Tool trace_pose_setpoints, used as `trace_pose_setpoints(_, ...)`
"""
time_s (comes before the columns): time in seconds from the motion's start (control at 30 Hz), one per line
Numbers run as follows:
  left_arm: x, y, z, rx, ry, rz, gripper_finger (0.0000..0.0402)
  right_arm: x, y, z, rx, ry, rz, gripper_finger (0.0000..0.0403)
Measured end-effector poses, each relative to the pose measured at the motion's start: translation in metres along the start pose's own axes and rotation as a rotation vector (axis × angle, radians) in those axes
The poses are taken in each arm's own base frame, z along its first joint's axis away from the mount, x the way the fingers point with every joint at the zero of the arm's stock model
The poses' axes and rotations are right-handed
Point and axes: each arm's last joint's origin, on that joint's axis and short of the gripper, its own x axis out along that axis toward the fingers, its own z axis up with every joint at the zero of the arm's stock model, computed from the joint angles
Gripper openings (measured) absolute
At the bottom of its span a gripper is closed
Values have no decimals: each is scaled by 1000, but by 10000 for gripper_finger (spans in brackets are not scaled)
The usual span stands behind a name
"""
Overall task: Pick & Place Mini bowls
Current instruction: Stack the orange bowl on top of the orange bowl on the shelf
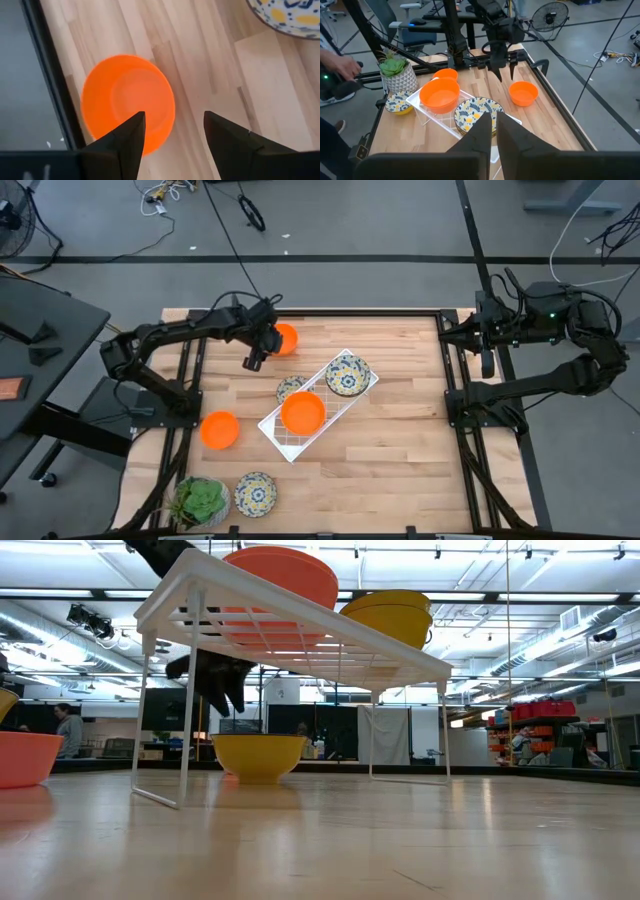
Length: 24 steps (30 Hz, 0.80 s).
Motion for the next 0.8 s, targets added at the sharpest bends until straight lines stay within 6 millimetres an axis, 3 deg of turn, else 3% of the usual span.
trace_pose_setpoints(0.8, 55, -4, -6, -24, 134, -41, 208, 0, 0, 0, 0, 0, 0, 32)
